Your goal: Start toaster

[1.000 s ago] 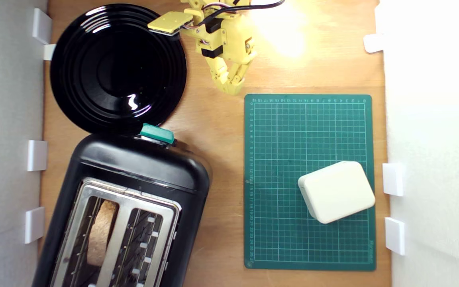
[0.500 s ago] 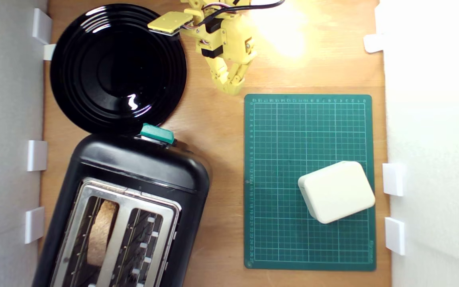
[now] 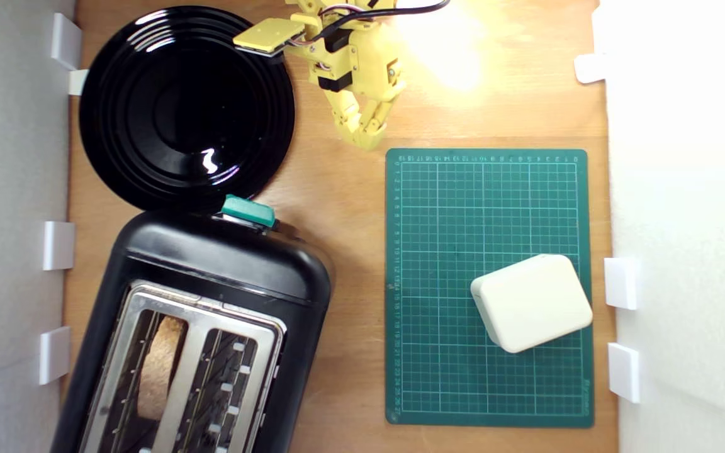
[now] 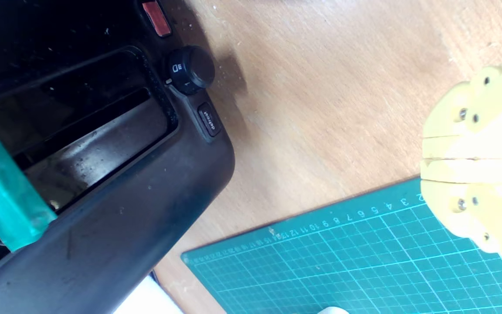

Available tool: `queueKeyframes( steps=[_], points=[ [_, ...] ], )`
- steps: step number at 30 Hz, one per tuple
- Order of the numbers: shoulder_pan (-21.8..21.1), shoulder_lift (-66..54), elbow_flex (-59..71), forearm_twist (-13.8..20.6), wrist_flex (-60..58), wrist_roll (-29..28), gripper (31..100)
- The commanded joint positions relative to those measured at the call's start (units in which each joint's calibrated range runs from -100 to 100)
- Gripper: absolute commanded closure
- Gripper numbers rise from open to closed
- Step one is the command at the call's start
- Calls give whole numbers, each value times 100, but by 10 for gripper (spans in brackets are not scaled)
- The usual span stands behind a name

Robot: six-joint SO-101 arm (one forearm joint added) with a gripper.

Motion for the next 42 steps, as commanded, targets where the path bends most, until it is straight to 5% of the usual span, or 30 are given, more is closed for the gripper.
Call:
queueKeyframes(
  steps=[1, 42],
  points=[
    [-50, -42, 28, 72, 12, -13, 989],
    [5, -50, 28, 72, 12, -13, 989]
  ],
)
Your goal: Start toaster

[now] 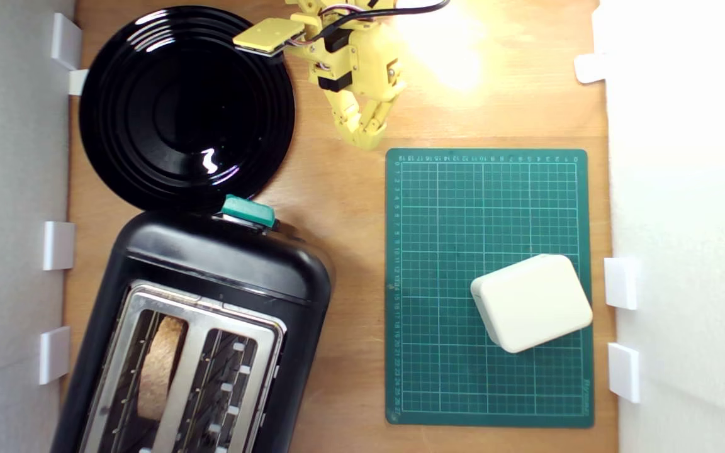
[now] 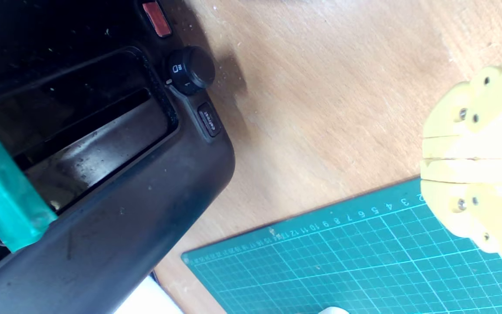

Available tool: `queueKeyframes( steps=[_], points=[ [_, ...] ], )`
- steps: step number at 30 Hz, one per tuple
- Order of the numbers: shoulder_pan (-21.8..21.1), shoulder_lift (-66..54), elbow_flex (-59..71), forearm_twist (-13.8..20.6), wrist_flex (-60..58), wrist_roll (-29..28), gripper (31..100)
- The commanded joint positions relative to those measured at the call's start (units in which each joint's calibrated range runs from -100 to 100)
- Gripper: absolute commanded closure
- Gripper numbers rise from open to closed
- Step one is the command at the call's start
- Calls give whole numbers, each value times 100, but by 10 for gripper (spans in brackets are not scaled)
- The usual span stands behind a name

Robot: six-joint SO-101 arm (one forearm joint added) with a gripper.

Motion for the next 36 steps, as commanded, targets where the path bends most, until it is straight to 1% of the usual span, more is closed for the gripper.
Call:
queueKeyframes(
  steps=[1, 7, 8, 9, 10, 11, 12, 18, 19, 20, 22, 24, 28, 32, 34, 36],
  points=[
    [5, -50, 28, 72, 12, -13, 989],
    [-42, -50, 28, 72, 12, -13, 989],
    [13, -50, 28, 53, 12, -19, 989],
    [13, -50, 28, -59, 4, -19, 989],
    [-42, -50, 28, -69, 4, -19, 989],
    [-26, -50, 28, 53, 12, -13, 989],
    [21, -50, 28, 72, 12, -8, 989],
    [69, -33, 28, 72, 12, 23, 989],
    [124, -33, 28, 109, 12, 23, 989],
    [196, -33, 28, 241, 4, 29, 989],
    [299, -25, 10, 729, -13, 97, 989],
    [315, -25, 10, 841, -13, 175, 989],
    [474, -25, -126, 738, -13, 479, 989],
    [497, 258, -671, 729, -22, 490, 989],
    [497, 624, -1117, 710, -22, 469, 989],
    [497, 1074, -1607, 616, -22, 369, 989]
  ],
)
